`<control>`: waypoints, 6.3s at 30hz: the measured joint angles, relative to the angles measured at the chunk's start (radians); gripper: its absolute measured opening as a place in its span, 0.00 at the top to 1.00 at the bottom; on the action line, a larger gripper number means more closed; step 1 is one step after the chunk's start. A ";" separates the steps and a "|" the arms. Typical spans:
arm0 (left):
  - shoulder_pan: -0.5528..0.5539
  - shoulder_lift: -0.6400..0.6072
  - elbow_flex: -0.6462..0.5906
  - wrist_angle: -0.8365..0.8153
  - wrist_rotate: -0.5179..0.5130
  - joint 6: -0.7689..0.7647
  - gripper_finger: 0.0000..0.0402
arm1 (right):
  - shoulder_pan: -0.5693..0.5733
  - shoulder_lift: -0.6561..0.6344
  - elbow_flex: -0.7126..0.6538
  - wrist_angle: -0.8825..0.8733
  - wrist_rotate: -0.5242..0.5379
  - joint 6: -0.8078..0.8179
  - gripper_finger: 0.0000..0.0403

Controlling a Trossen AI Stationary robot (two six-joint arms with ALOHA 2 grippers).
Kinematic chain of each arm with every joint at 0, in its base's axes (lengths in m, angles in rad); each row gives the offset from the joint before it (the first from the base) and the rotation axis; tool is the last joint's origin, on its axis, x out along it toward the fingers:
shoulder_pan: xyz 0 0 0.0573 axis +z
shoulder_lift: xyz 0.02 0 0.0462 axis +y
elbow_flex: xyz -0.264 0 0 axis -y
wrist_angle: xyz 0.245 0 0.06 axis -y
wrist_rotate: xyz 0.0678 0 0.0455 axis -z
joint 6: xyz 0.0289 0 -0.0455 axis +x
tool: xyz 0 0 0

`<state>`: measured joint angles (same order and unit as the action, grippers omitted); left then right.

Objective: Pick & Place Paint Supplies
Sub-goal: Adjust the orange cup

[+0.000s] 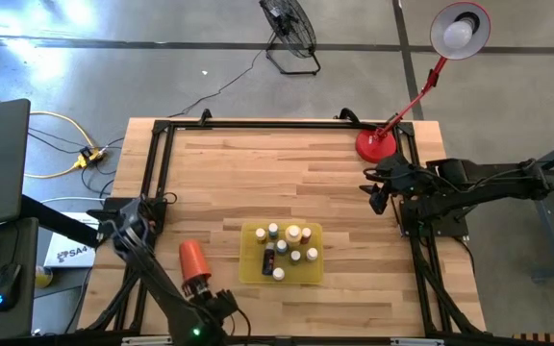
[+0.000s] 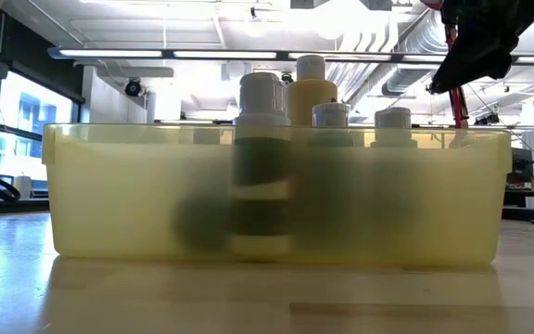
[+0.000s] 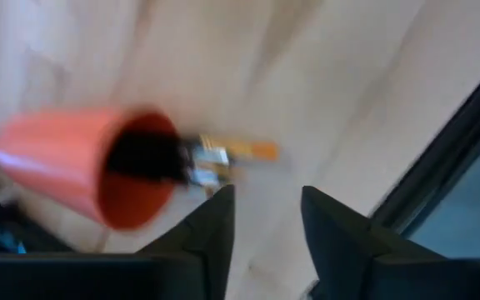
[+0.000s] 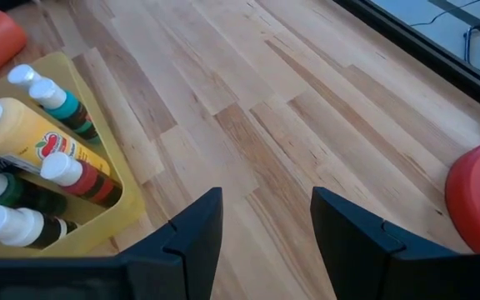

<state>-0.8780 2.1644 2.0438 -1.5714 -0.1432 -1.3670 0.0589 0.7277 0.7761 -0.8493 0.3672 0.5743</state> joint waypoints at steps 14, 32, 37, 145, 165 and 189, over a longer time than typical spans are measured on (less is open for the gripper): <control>0.007 0.077 0.000 0.000 0.055 0.162 0.97 | 0.000 0.000 0.000 0.000 0.000 -0.026 0.57; 0.081 0.077 -0.066 0.001 0.048 0.245 0.99 | -0.004 0.000 0.000 0.000 0.106 0.003 0.57; 0.071 0.077 -0.121 0.000 0.085 0.232 1.00 | -0.038 0.000 0.000 0.000 0.104 0.006 0.57; 0.000 -0.183 -0.280 0.001 0.050 0.076 0.61 | -0.172 0.017 -0.116 0.075 -0.055 0.005 0.57; 0.015 -0.182 -0.399 0.000 -0.036 0.046 0.70 | -0.172 0.017 -0.116 0.075 -0.064 0.008 0.57; 0.014 -0.181 -0.572 -0.007 -0.030 -0.066 0.70 | -0.172 0.017 -0.116 0.075 -0.064 0.006 0.57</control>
<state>-0.8639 1.9831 1.4721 -1.5780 -0.1734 -1.4329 -0.1135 0.7445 0.6601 -0.7746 0.3027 0.5800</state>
